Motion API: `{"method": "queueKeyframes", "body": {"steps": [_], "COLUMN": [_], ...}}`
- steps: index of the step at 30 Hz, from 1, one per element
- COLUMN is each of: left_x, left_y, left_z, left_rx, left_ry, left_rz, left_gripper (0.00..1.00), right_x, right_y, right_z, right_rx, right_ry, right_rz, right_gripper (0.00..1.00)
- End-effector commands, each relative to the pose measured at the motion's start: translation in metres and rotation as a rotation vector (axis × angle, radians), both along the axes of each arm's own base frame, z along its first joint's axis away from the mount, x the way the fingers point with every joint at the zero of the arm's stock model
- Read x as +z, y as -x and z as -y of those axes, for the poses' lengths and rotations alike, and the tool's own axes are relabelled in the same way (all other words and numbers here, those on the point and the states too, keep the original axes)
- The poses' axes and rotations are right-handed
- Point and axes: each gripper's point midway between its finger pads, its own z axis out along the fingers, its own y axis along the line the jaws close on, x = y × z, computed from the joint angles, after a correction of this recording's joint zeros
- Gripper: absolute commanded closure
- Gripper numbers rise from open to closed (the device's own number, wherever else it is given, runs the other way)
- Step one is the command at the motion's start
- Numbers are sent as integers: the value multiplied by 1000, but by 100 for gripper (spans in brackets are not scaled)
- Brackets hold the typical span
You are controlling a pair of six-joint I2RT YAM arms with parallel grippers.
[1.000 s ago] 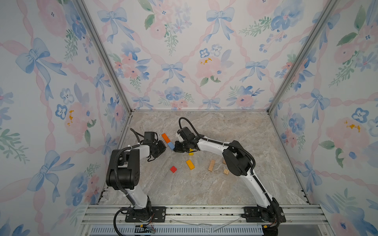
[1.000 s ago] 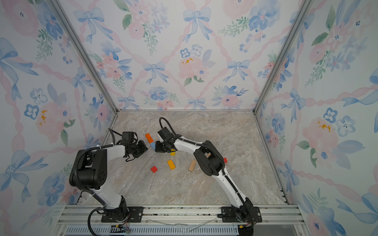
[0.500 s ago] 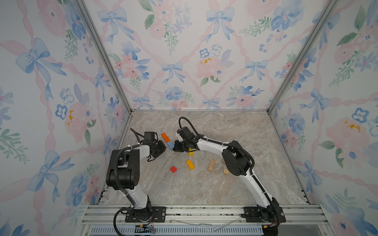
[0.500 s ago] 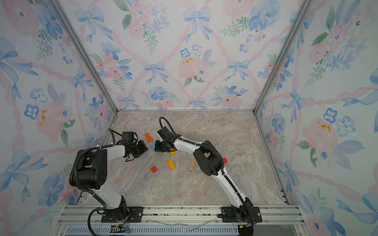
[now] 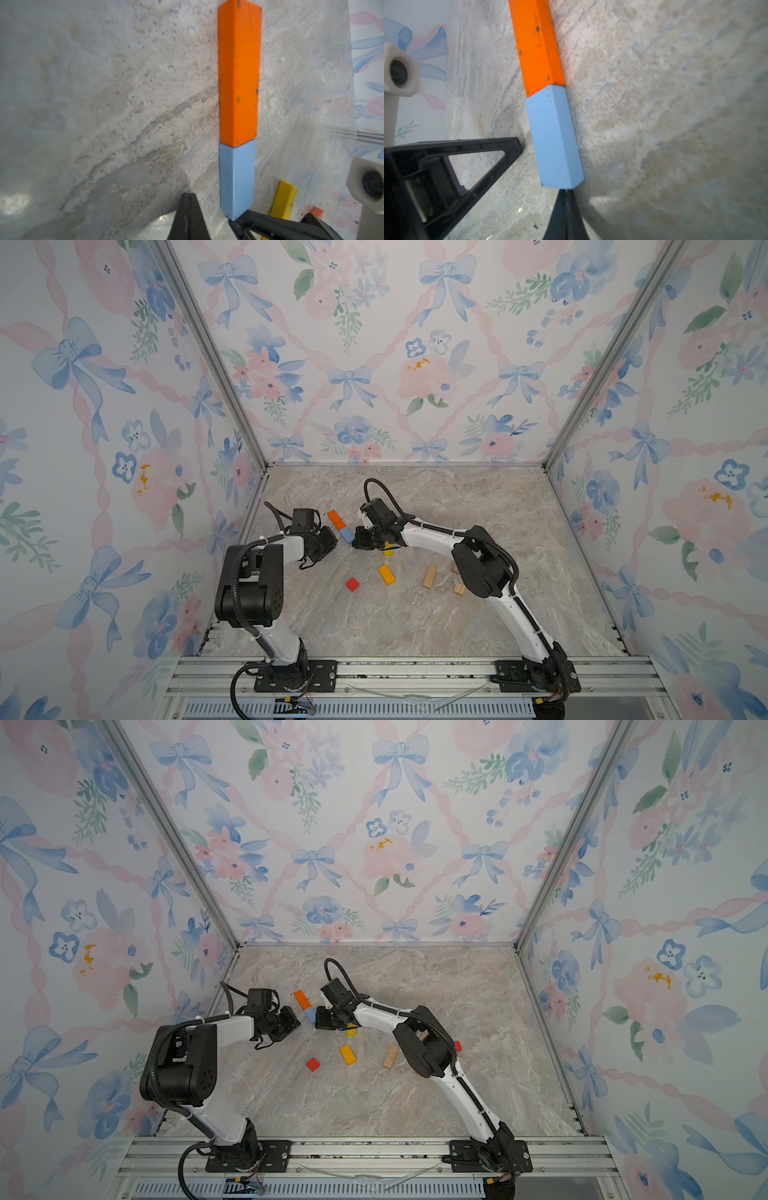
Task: Assemble the letter v with building blocks
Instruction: Assemble the building block at the center of the board, then pick up the building block from the center of the board.
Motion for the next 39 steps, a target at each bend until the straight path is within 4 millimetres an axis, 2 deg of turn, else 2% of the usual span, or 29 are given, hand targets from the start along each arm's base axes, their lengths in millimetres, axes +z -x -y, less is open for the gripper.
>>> {"method": "queueKeyframes", "body": {"steps": [1,6,9,15,20,22,25,27,31,36,39], "left_x": [2,11,21,44,54,54,55,46,44,37,29], "left_y": [16,22,28,44,68,78,92,108,126,142,149], "left_z": [-1,1,2,4,11,16,28,33,46,58,62], "left_rx": [9,11,5,-26,-88,-116,-149,-159,-153,-139,-130], "left_ry": [9,1,-26,-123,-191,-213,-225,-228,-209,-209,-218], "left_rz": [-35,-17,-8,8,-11,-30,-49,-88,-112,-149,-181], "left_gripper": [100,100,100,100,86,81,67,60,43,33,32], "right_x": [-12,6,24,77,127,137,141,139,134,129,126], "right_y": [10,16,17,18,19,20,22,23,29,34,35], "right_z": [22,26,26,30,46,55,70,78,90,104,112], "right_rx": [-13,-13,-10,15,21,32,29,25,8,-1,-8], "right_ry": [62,33,2,-62,-97,-82,-36,-17,-23,-13,-13], "right_rz": [-44,-27,-5,85,218,263,292,295,291,290,290], "right_gripper": [100,100,100,100,100,100,100,100,99,99,98]}}
